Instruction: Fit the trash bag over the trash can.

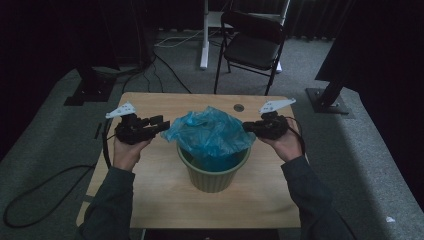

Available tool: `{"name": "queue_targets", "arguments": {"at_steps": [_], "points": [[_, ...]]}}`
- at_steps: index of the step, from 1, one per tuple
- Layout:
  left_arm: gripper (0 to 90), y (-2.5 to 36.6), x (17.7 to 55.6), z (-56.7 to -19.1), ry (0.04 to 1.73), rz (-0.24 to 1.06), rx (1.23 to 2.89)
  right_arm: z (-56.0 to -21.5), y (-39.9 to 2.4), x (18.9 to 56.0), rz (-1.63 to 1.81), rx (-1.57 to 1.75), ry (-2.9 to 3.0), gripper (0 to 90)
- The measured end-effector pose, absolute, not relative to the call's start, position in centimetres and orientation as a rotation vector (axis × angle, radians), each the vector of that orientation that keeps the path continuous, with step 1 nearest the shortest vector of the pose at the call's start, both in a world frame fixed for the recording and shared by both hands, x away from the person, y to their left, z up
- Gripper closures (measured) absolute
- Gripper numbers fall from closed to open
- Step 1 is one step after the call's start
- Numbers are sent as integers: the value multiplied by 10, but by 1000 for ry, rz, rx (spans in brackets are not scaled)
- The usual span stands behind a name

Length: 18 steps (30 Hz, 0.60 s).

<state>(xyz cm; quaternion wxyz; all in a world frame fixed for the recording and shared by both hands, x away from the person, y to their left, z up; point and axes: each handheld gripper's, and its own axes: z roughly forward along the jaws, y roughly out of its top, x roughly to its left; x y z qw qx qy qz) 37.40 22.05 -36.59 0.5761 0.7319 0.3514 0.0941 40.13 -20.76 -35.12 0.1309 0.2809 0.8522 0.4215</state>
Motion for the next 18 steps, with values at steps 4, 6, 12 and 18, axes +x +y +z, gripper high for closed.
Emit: {"name": "queue_targets", "arguments": {"at_steps": [4, 6, 12, 18], "points": [[503, 213, 372, -371, 790, 192, 1762, -350, -208, 399, 1221, 805, 2471, 899], [499, 211, 370, -374, 775, 176, 1766, -350, -209, 398, 1214, 794, 2469, 900], [490, 212, 363, -372, 748, 157, 1761, -347, -213, 395, 1216, 786, 2462, 900], [473, 214, 360, -367, 735, 151, 1743, -345, -211, 398, 1235, 815, 2447, 598]]}}
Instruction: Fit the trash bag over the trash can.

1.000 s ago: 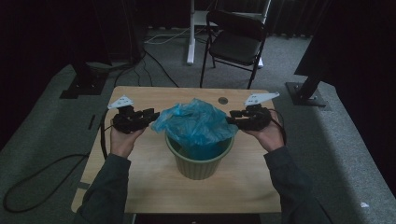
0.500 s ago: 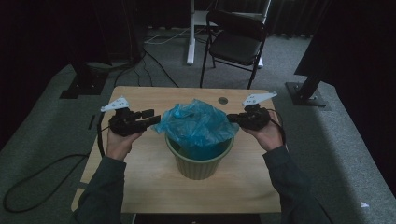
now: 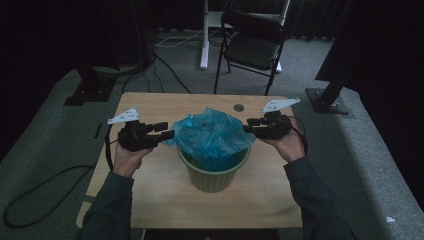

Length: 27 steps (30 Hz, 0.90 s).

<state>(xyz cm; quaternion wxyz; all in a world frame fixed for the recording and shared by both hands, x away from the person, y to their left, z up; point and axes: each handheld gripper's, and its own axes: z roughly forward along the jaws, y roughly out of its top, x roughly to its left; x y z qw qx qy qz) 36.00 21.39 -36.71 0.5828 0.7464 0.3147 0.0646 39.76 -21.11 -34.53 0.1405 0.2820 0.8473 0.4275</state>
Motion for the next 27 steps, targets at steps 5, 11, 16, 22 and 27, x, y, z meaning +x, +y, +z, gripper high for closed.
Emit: {"name": "queue_targets", "arguments": {"at_steps": [5, 11, 16, 22, 27], "points": [[461, 207, 363, -373, 752, 134, 1786, -354, -203, 404, 1174, 839, 2468, 577], [792, 197, 357, -376, 722, 178, 1856, -352, -204, 400, 1194, 807, 2453, 864], [861, 193, 350, -375, 705, 212, 1872, -348, -209, 392, 1218, 789, 2447, 883], [863, 194, 338, -376, 689, 231, 1882, -351, -222, 375, 1282, 752, 2456, 873], [863, 197, 327, -380, 684, 233, 1882, -355, -231, 359, 1309, 707, 2476, 897]]}}
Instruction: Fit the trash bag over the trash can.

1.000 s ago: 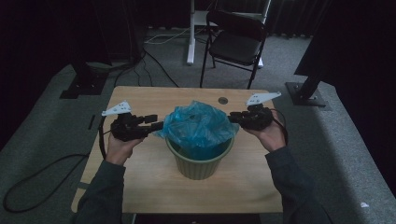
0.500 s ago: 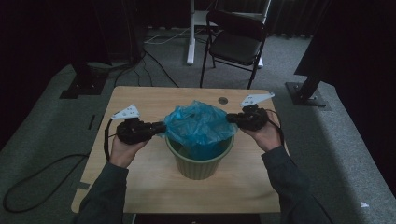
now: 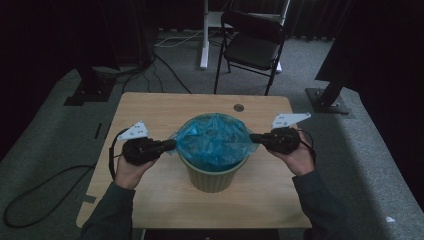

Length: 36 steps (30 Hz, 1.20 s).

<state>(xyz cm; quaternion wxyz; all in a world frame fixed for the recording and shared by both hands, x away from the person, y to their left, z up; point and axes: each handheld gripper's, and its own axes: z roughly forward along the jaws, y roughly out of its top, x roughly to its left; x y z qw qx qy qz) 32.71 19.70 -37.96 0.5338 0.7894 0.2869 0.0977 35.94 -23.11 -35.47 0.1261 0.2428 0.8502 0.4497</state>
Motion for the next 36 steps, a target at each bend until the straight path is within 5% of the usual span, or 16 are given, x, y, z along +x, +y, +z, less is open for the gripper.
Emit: {"name": "queue_targets", "arguments": {"at_steps": [14, 36], "points": [[863, 190, 304, -401, 646, 162, 1914, -373, -234, 324, 1380, 563, 2623, 900], [876, 167, 297, -413, 585, 101, 1935, -386, -225, 318, 1436, 464, 2709, 900]]}}
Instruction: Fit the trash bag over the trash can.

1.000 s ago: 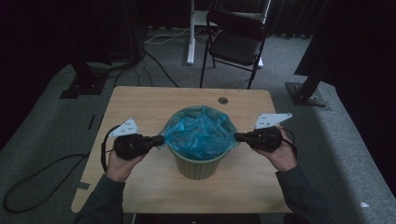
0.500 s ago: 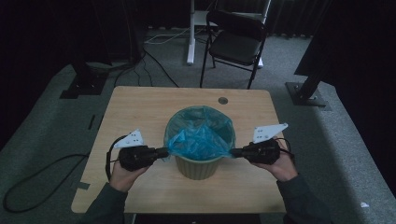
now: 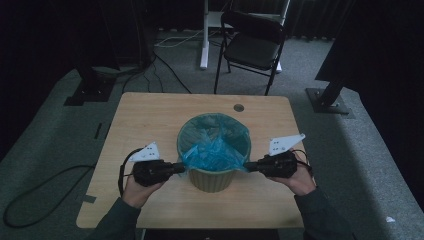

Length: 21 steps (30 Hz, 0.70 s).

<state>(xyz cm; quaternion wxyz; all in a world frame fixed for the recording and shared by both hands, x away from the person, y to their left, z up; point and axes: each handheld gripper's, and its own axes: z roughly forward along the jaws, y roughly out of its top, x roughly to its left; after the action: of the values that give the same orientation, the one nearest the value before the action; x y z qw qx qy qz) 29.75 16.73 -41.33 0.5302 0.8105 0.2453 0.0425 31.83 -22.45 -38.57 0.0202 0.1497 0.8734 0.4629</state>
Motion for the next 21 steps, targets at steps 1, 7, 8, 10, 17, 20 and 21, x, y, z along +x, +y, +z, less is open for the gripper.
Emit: {"name": "queue_targets", "arguments": {"at_steps": [1, 7, 8, 10, 17, 20, 21], "points": [[876, 165, 298, -413, 587, 111, 1936, -386, -224, 318, 1437, 467, 2703, 900], [876, 164, 298, -414, 579, 105, 1933, -389, -225, 318, 1460, 466, 2687, 900], [876, 164, 298, -415, 572, 102, 1933, -389, -225, 318, 1466, 470, 2685, 900], [876, 163, 296, -416, 567, 95, 1932, -390, -225, 317, 1470, 459, 2685, 900], [878, 164, 296, -421, 573, 94, 1959, -396, -221, 316, 1378, 434, 2715, 900], [882, 164, 298, -427, 587, 94, 1979, -403, -221, 319, 1361, 465, 2724, 900], [883, 164, 299, -428, 593, 93, 1979, -404, -222, 320, 1364, 474, 2723, 900]]}}
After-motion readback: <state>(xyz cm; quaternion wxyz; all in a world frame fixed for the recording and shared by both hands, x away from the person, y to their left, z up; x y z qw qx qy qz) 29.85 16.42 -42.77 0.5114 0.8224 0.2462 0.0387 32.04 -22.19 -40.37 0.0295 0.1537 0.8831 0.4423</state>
